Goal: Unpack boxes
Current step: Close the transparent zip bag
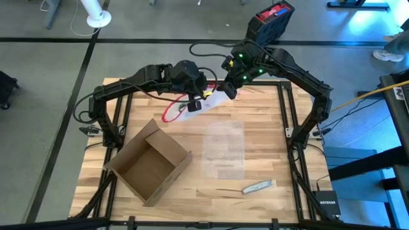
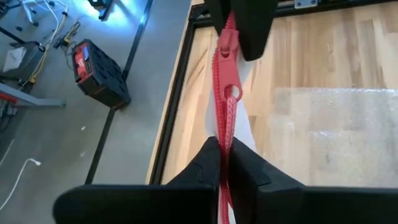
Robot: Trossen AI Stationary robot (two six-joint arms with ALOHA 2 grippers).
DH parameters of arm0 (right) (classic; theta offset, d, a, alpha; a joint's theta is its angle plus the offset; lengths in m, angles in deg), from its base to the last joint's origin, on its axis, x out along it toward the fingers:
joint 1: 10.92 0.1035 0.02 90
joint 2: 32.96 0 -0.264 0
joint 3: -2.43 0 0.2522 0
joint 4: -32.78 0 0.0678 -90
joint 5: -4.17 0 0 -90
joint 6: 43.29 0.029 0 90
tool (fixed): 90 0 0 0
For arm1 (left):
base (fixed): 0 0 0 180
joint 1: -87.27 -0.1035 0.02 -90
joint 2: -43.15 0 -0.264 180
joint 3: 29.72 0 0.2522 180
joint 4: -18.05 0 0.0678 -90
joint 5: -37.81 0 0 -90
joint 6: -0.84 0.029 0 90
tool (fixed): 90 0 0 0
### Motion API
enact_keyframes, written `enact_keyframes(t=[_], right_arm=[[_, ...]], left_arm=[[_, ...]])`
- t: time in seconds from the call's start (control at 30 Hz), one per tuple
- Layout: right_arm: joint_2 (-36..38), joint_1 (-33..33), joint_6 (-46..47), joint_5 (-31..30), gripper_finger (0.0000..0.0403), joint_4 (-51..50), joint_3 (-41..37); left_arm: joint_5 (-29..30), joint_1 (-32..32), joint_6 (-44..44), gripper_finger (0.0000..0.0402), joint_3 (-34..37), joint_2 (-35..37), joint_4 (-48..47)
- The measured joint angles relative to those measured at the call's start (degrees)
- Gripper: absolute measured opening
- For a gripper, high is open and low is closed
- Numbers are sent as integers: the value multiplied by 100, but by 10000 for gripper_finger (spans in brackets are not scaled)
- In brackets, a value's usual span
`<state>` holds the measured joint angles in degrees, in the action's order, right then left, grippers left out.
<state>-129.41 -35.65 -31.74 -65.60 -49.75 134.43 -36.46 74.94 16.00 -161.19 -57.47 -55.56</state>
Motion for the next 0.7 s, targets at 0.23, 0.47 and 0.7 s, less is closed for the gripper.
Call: enact_keyframes(t=[0.23,0.47,0.7], right_arm=[[0,-77,-110,-6,11,-21,0],[2,-81,-137,-55,11,-10,2],[26,-85,-129,-57,11,-31,7]], left_arm=[[61,83,57,10,-2,2,26],[91,91,138,10,-2,12,188],[96,91,203,11,0,20,464]])
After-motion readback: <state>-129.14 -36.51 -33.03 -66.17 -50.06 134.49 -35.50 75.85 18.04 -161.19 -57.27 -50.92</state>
